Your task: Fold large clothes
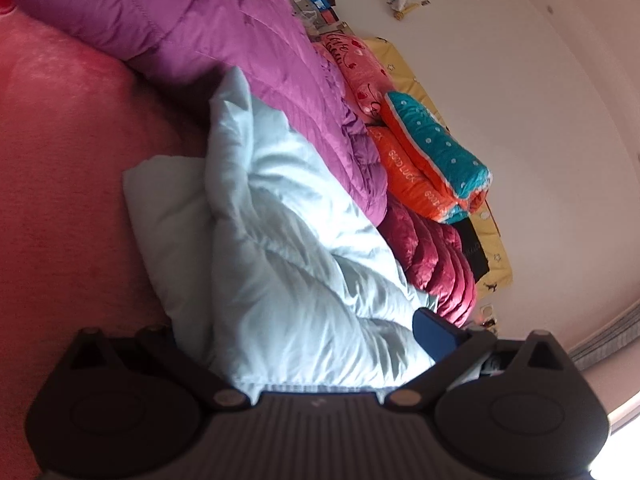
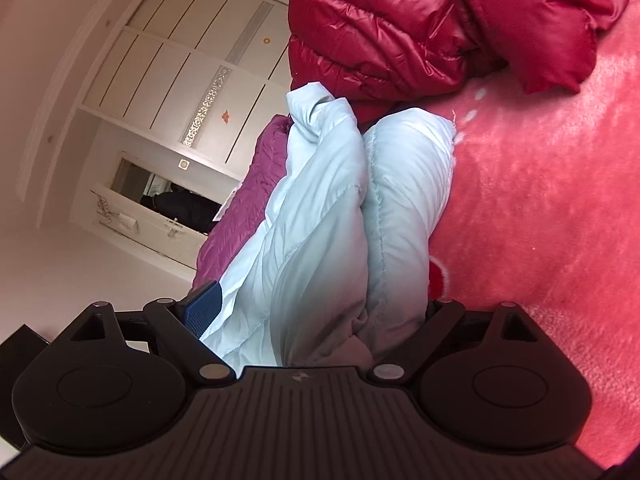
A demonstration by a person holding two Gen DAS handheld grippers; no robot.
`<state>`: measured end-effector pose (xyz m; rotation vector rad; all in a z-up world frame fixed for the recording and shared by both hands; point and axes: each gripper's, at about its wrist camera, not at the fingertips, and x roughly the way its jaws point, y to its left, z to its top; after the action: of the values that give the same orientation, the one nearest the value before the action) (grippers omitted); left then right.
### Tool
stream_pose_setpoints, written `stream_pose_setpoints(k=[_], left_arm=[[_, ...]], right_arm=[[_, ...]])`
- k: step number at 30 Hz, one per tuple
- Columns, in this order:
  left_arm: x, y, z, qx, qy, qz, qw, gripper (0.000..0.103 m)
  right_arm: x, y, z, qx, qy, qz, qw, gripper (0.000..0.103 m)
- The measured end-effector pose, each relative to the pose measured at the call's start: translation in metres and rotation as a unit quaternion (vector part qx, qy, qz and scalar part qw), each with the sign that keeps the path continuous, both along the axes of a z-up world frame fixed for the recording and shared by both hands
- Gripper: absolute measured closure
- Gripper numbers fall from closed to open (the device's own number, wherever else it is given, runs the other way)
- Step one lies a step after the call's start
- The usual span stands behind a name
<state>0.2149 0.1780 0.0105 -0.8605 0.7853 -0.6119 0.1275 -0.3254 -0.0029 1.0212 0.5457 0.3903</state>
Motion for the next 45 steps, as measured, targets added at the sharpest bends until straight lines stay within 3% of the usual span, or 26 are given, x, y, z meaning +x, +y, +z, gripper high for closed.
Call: stream_pose_setpoints(k=[4, 9, 14, 20, 26, 37, 45], left_arm=[[-0.001, -0.009, 0.001, 0.024, -0.013, -0.006, 0.9996, 0.004], [0.0, -0.015, -0.001, 0.044, -0.018, -0.002, 0.9989, 0.019], [-0.003, -0.01, -0.011, 0.04, -0.026, 0.007, 0.9989, 0.042], [-0.008, -0.011, -0.014, 0.053, -0.053, 0.012, 0.9971, 0.054], [-0.007, -0.017, -0.014, 0.074, -0.073, 0.012, 0.9945, 0.056], [-0.008, -0.018, -0.017, 0.081, -0.088, 0.013, 0.9927, 0.056], [-0.015, -0.018, -0.018, 0.093, -0.114, 0.021, 0.9889, 0.056]], right_arm=[[0.0, 0.007, 0.005, -0.026, 0.0, -0.004, 1.0, 0.0], [0.01, 0.024, 0.005, -0.066, -0.002, -0.01, 0.998, 0.001], [0.013, 0.028, 0.002, -0.087, 0.001, -0.022, 0.996, 0.016], [0.017, 0.04, 0.002, -0.143, 0.009, -0.036, 0.989, 0.027], [0.024, 0.063, 0.007, -0.227, 0.011, -0.045, 0.973, 0.03], [0.029, 0.071, 0.006, -0.255, 0.003, -0.055, 0.965, 0.031], [0.02, 0.087, 0.01, -0.316, -0.009, -0.068, 0.946, 0.031]])
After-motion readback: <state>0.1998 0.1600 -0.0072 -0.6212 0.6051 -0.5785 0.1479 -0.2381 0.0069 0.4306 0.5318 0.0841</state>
